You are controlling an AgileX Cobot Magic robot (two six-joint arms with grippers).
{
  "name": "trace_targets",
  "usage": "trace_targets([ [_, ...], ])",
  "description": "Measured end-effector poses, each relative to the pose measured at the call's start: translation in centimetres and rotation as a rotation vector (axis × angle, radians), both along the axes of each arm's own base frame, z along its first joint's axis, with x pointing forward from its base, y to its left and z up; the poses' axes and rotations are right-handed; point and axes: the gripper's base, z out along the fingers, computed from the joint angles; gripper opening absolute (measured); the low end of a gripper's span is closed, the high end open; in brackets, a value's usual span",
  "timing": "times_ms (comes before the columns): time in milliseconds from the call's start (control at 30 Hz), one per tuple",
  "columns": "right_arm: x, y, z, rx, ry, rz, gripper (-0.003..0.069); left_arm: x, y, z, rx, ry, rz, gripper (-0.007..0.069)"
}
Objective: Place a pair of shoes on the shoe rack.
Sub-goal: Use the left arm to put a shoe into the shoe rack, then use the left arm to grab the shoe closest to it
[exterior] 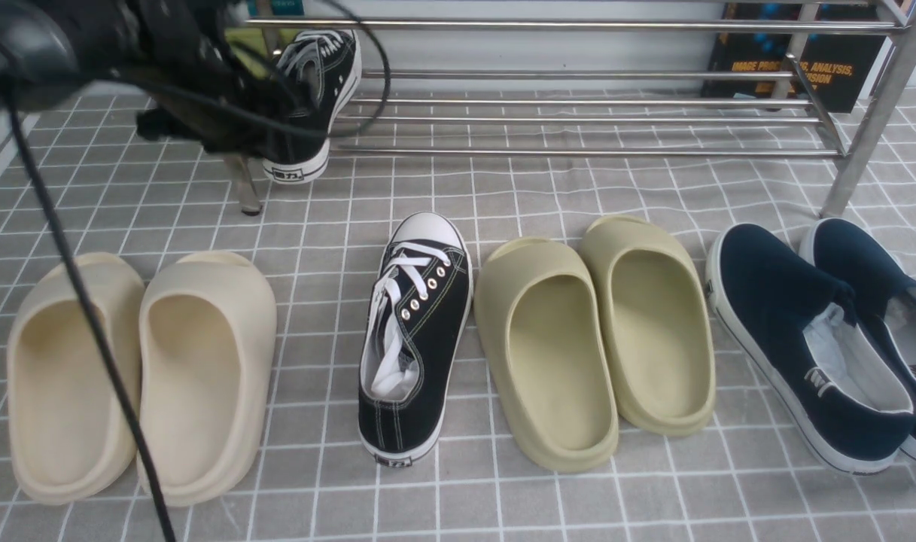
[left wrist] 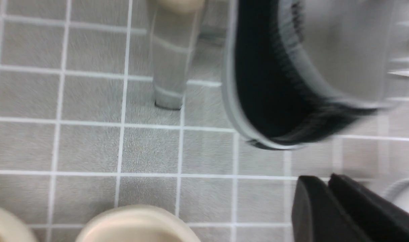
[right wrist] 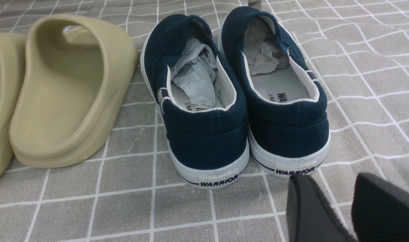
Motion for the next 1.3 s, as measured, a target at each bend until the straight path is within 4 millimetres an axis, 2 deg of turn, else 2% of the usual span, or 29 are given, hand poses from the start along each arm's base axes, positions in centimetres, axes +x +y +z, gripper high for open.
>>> trace_targets([
  [33,0.0,0.0,0.0,0.0,0.0,0.0,0.0239,-1.2,0.1,3.2,-0.005,-0.04,-0.005,0.0132],
  [100,0.0,0.0,0.0,0.0,0.0,0.0,0.0239,-2.6,0.2,6.3,-0.002,-0.079,-0.019,0.0174],
  [200,0.0,0.0,0.0,0.0,0.0,0.0,0.0239,-6.0,-0.6,11.2,0.062,-0.122,-0.099,0.0225],
  [333,0.0,0.0,0.0,0.0,0.0,0.0,0.0239,-10.4,-3.8,14.0,0.163,-0.08,-0.236,0.0231],
  [367,0.0,0.0,0.0,0.0,0.0,0.0,0.0239,-11.5,-5.0,14.2,0.197,-0.057,-0.276,0.0227],
  [467,0.0,0.0,0.0,0.0,0.0,0.0,0.0239,-12.8,-7.3,14.1,0.243,-0.038,-0.327,0.0225],
  [533,0.0,0.0,0.0,0.0,0.0,0.0,0.0239,-13.8,-9.3,13.6,0.245,-0.025,-0.343,0.0225],
  [600,0.0,0.0,0.0,0.0,0.0,0.0,0.0239,-14.4,-9.8,13.3,0.238,-0.011,-0.347,0.0225],
  [667,0.0,0.0,0.0,0.0,0.0,0.0,0.0239,-15.6,-10.5,11.8,0.23,0.048,-0.359,0.0227],
  [767,0.0,0.0,0.0,0.0,0.0,0.0,0.0239,-17.6,-9.7,9.7,0.228,0.133,-0.363,0.0228],
  [833,0.0,0.0,0.0,0.0,0.0,0.0,0.0239,-18.2,-9.4,8.9,0.232,0.163,-0.359,0.0228],
  [967,0.0,0.0,0.0,0.0,0.0,0.0,0.0239,-20.2,-8.5,4.1,0.233,0.316,-0.335,0.023],
  [1000,0.0,0.0,0.0,0.0,0.0,0.0,0.0239,-20.2,-8.5,3.8,0.232,0.32,-0.335,0.0231],
  [1033,0.0,0.0,0.0,0.0,0.0,0.0,0.0239,-20.2,-8.7,1.9,0.22,0.339,-0.335,0.0237],
  [1167,0.0,0.0,0.0,0.0,0.0,0.0,0.0239,-19.1,-9.3,-2.0,0.182,0.35,-0.288,0.0265],
  [1233,0.0,0.0,0.0,0.0,0.0,0.0,0.0239,-18.6,-9.4,-2.6,0.169,0.35,-0.271,0.0278],
  [1300,0.0,0.0,0.0,0.0,0.0,0.0,0.0239,-17.2,-9.6,-3.9,0.14,0.333,-0.239,0.0313],
])
